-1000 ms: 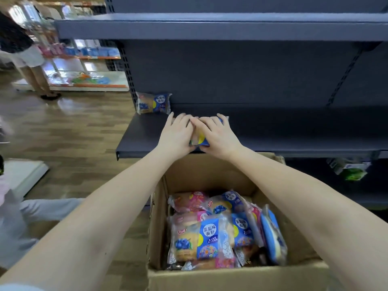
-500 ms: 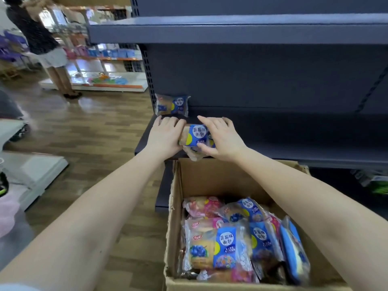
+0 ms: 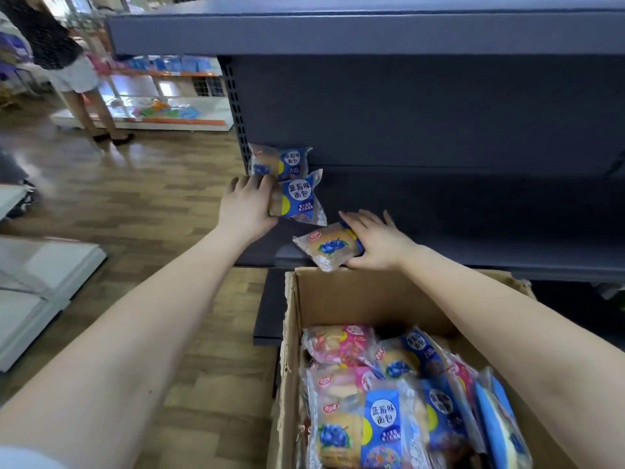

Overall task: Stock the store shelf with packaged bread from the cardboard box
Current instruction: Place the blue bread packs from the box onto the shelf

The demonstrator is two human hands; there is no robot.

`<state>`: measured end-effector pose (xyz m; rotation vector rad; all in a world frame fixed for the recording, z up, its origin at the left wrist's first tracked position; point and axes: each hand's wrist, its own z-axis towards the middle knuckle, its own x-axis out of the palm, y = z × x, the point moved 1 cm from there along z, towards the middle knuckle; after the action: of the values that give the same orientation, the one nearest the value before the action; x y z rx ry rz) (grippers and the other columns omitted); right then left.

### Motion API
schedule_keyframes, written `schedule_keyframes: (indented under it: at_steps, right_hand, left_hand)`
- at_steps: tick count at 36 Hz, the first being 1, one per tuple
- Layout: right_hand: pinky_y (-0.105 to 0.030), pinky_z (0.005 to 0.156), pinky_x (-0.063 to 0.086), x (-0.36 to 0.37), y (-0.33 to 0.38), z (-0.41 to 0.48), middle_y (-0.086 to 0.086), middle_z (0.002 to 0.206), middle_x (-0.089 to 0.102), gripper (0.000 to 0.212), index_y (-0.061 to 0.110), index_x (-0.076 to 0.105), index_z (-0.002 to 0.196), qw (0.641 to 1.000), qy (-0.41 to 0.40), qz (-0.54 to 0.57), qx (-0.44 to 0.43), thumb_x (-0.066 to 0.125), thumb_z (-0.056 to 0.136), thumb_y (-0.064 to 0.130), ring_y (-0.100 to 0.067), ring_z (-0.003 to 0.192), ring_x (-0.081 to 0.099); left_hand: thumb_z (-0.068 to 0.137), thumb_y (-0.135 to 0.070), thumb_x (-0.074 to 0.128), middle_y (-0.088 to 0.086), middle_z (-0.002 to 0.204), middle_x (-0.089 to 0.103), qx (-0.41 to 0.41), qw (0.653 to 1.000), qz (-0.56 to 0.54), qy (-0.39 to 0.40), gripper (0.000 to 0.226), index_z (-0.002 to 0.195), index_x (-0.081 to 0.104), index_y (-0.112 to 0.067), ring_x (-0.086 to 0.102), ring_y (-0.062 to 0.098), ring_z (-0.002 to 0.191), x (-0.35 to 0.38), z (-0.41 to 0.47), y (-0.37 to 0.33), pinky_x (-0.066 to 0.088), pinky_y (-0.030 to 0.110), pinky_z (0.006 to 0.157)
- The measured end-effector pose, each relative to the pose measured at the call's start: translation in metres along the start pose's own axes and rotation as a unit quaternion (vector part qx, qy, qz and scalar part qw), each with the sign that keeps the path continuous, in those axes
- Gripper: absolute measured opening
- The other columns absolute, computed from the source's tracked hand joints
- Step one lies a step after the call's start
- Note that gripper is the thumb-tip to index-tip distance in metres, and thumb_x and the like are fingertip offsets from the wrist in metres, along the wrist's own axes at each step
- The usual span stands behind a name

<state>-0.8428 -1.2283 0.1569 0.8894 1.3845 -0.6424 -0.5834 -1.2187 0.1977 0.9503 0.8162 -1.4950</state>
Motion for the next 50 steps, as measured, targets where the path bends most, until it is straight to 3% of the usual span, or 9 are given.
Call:
schedule_keyframes:
  at_steps: [4, 14, 20, 25, 28, 31, 35, 41, 50]
  right_hand:
    - [-0.054, 0.116, 0.006, 0.006, -0.008, 0.014, 0.001, 0.157, 0.018, 0.096, 0.024, 0.005, 0.152, 0.999, -0.008, -0.024, 0.027, 0.057, 0.08, 0.059, -0.021, 0.145, 0.012]
    - [-0.057, 0.112, 0.018, 0.02, -0.007, 0.049, -0.006, 0.157, 0.015, 0.094, 0.017, 0.007, 0.152, 0.983, -0.055, -0.025, 0.173, 0.05, 0.083, 0.065, -0.034, 0.144, 0.013]
    - [-0.061, 0.109, 0.018, 0.022, -0.005, 0.063, -0.008, 0.158, 0.008, 0.085, 0.018, 0.007, 0.152, 0.965, -0.073, -0.007, 0.253, 0.047, 0.089, 0.059, -0.04, 0.143, 0.008]
    - [-0.063, 0.109, 0.017, 0.024, -0.008, 0.072, -0.006, 0.158, 0.006, 0.079, 0.022, 0.007, 0.151, 0.958, -0.086, 0.008, 0.275, 0.047, 0.091, 0.053, -0.042, 0.143, 0.002]
    - [-0.063, 0.11, 0.016, 0.023, -0.009, 0.078, -0.007, 0.158, 0.005, 0.075, 0.023, 0.006, 0.151, 0.951, -0.084, 0.022, 0.296, 0.048, 0.092, 0.045, -0.044, 0.142, 0.0]
    - [-0.063, 0.109, 0.017, 0.02, -0.01, 0.084, -0.007, 0.158, 0.006, 0.073, 0.023, 0.007, 0.151, 0.942, -0.09, 0.042, 0.321, 0.049, 0.093, 0.035, -0.045, 0.142, 0.0]
    - [-0.062, 0.11, 0.016, 0.019, -0.016, 0.089, -0.007, 0.158, 0.007, 0.074, 0.025, 0.01, 0.15, 0.941, -0.089, 0.047, 0.324, 0.051, 0.09, 0.041, -0.043, 0.142, 0.002]
    - [-0.06, 0.11, 0.018, 0.022, -0.016, 0.089, -0.006, 0.158, 0.008, 0.076, 0.025, 0.011, 0.151, 0.941, -0.096, 0.052, 0.321, 0.05, 0.089, 0.048, -0.041, 0.143, 0.001]
    - [-0.062, 0.11, 0.018, 0.02, -0.01, 0.088, -0.004, 0.158, 0.006, 0.076, 0.026, 0.009, 0.151, 0.933, -0.084, 0.076, 0.341, 0.05, 0.091, 0.046, -0.039, 0.144, 0.0]
  left_hand:
    - [0.068, -0.023, 0.07, 0.016, 0.118, 0.058, -0.022, 0.999, -0.022, 0.011, 0.059, 0.122, 0.052, -0.007, 0.053, 0.04, 0.111, 0.016, 0.013, 0.004, 0.038, 0.046, 0.1]
    - [0.073, -0.025, 0.073, 0.019, 0.117, 0.058, -0.078, 0.995, -0.058, -0.032, 0.052, 0.118, 0.056, -0.006, 0.052, 0.041, 0.11, 0.059, 0.037, 0.023, 0.037, 0.046, 0.096]
    - [0.074, -0.021, 0.07, 0.01, 0.132, 0.048, -0.085, 0.994, -0.051, 0.038, 0.058, 0.128, 0.05, -0.017, 0.038, 0.034, 0.129, 0.073, 0.063, 0.034, 0.03, 0.046, 0.108]
    - [0.077, -0.021, 0.071, 0.008, 0.135, 0.046, -0.062, 0.997, -0.029, 0.044, 0.058, 0.129, 0.047, -0.019, 0.033, 0.033, 0.133, 0.082, 0.078, 0.035, 0.03, 0.046, 0.106]
    - [0.083, -0.011, 0.062, 0.009, 0.137, 0.043, -0.089, 0.994, -0.045, 0.046, 0.051, 0.131, 0.045, -0.018, 0.029, 0.031, 0.136, 0.085, 0.081, 0.033, 0.033, 0.045, 0.102]
    - [0.085, 0.002, 0.05, 0.011, 0.144, 0.034, -0.096, 0.992, -0.054, 0.065, 0.056, 0.137, 0.04, -0.017, 0.02, 0.033, 0.14, 0.091, 0.079, 0.035, 0.034, 0.049, 0.104]
    - [0.085, 0.006, 0.045, 0.014, 0.152, 0.025, -0.101, 0.987, -0.105, 0.067, 0.062, 0.143, 0.034, -0.015, 0.01, 0.04, 0.144, 0.099, 0.077, 0.036, 0.028, 0.05, 0.112]
    - [0.082, -0.003, 0.047, 0.002, 0.159, -0.019, -0.105, 0.973, -0.11, 0.175, 0.092, 0.15, -0.001, -0.045, -0.021, 0.038, 0.143, 0.101, 0.078, 0.017, 0.002, 0.053, 0.118]
    - [0.09, -0.01, 0.041, 0.006, 0.157, -0.025, -0.159, 0.962, -0.075, 0.21, 0.083, 0.15, -0.006, -0.042, -0.024, 0.037, 0.142, 0.099, 0.092, 0.013, -0.005, 0.057, 0.115]
